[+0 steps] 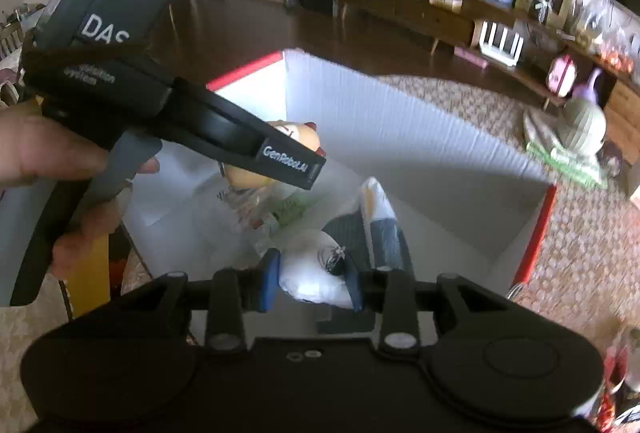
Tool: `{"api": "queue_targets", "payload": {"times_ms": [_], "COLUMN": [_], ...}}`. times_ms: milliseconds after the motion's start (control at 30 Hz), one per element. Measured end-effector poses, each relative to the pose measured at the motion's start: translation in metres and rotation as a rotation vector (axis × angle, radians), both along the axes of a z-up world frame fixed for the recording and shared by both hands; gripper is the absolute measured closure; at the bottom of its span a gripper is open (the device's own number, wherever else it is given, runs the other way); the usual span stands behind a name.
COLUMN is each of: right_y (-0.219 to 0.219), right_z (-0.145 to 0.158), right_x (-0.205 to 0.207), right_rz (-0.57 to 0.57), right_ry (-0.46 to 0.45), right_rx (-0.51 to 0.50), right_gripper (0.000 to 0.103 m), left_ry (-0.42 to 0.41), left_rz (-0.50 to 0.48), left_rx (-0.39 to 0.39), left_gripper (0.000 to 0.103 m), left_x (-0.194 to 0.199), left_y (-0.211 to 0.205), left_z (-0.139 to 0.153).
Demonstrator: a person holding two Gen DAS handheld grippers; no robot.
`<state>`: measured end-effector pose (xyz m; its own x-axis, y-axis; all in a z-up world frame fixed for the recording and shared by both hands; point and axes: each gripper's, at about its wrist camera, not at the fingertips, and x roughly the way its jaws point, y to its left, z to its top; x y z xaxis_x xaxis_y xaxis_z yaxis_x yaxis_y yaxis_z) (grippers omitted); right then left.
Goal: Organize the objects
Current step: 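Carry egg toy in left tool into red box while right tool carries white object there, then open left tool releasing egg toy in box while right tool releases white object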
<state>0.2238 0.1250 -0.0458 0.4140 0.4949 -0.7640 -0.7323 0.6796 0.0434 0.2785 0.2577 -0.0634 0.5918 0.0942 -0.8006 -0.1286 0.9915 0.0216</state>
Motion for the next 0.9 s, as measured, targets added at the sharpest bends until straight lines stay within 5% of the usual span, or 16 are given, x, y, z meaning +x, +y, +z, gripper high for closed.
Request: {"api": "queue_targets", "payload": {"times_ms": [533, 733, 900], "right_y": [-0.005, -0.008, -0.012], "right_z": [-0.007, -0.003, 0.004], "right_x": [0.000, -0.001, -0.002], "right_rz": [-0.062, -0.073, -0.070], "right_ry": [0.094, 0.098, 0.091], "right_rx": [-0.002, 0.003, 0.018], "right_gripper": [0.065, 0.060, 0.049], "left_ry": [0.152, 0.121, 0.081], "left_rz": [0.004, 0.002, 0.006], "left_rx": [-0.018, -0.012, -0.007], "left_gripper": [0.048, 0.033, 0.032], "left_x": [0.016, 0.013, 0.006], "left_y": [0.003, 0.001, -0.001], "left_z": [-0.018, -0.012, -0.006]}}
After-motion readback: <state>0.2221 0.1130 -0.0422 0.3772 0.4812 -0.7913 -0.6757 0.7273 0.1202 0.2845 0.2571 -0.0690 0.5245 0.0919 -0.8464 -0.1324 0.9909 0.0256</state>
